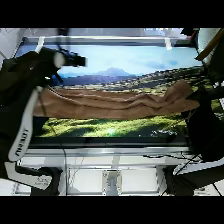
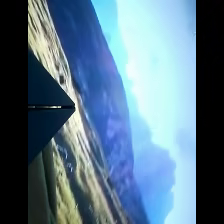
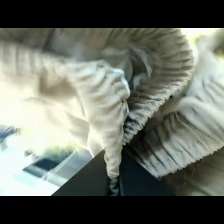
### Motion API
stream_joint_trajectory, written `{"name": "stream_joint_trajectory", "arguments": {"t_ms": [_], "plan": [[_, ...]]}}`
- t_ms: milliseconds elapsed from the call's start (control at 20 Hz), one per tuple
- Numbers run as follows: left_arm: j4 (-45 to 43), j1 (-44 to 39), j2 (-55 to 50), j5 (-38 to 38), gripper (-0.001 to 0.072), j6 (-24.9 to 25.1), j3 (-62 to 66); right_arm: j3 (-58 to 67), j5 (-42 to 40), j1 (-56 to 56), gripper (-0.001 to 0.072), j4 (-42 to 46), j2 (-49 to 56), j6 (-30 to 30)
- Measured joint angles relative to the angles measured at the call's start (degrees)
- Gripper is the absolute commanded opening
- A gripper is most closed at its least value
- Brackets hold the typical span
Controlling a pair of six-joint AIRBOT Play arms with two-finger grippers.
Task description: Fold the clothes and pants, and hang the long-sleeved shirts on hangers.
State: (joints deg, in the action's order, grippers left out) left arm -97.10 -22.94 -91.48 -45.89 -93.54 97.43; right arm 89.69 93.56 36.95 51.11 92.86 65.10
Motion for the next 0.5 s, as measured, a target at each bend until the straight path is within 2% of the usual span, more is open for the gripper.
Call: {"name": "stream_joint_trajectory", "arguments": {"t_ms": [250, 500], "plan": [[4.44, -14.91, -8.57, 2.19, 0.001, 0.98, 0.0, 9.75, 1.2, -7.65, 0.0028, -0.37, -3.41, 6.14], [14.36, -22.16, -16.04, 7.13, 0.001, 1.4, 0.0, 14.1, 1.64, -17.94, 0.0028, 0.0, -4.11, 10.64]]}}
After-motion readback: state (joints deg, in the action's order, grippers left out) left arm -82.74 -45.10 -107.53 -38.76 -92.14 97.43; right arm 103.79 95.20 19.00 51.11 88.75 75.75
